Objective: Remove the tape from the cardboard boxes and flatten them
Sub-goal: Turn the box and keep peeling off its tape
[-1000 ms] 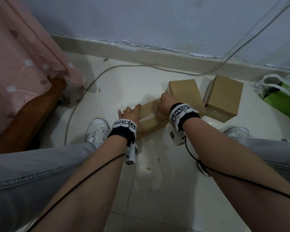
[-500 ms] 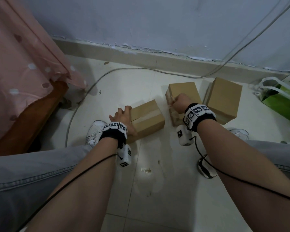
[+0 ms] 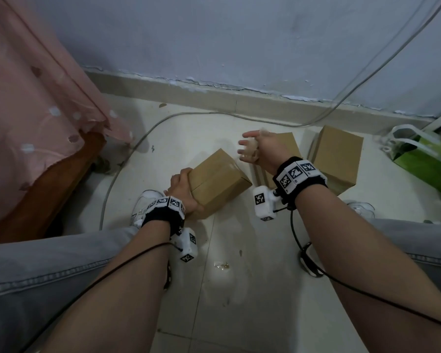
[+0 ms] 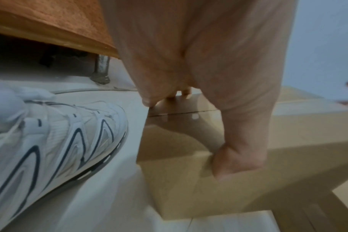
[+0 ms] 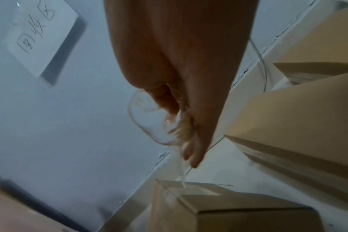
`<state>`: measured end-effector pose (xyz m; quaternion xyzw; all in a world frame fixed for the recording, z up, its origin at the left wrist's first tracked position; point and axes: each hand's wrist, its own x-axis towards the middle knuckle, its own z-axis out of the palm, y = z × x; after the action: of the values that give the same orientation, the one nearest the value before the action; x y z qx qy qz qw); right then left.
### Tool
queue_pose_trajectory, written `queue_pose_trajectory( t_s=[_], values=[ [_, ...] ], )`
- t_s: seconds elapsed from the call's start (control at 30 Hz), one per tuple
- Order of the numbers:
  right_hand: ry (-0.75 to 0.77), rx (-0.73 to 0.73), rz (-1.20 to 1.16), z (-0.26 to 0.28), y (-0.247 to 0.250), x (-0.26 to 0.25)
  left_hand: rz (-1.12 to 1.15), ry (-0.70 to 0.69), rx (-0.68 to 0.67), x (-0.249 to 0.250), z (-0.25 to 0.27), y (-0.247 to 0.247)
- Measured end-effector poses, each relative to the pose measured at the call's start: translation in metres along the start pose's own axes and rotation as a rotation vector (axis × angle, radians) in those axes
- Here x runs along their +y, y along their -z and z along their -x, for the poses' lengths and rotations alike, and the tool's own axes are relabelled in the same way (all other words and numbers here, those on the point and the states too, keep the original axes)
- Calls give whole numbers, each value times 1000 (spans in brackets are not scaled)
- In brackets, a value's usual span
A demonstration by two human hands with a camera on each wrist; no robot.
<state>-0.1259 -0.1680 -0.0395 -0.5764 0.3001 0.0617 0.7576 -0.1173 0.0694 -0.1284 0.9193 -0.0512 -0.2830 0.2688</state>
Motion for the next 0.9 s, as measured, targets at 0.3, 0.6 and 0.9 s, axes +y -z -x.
queue_pose_trajectory(
  t_s=[0.3,0.6,0.9],
  values=[
    [-12,-74,-35,0,-32,-5,145,-134,-41,25,3,-4],
    [204,-34,693,-8,-21,0,221,-316,74,50,-5,-6],
    [74,-140,1449,3,-31,-5,173,-300,59,45,-6,-4]
  ],
)
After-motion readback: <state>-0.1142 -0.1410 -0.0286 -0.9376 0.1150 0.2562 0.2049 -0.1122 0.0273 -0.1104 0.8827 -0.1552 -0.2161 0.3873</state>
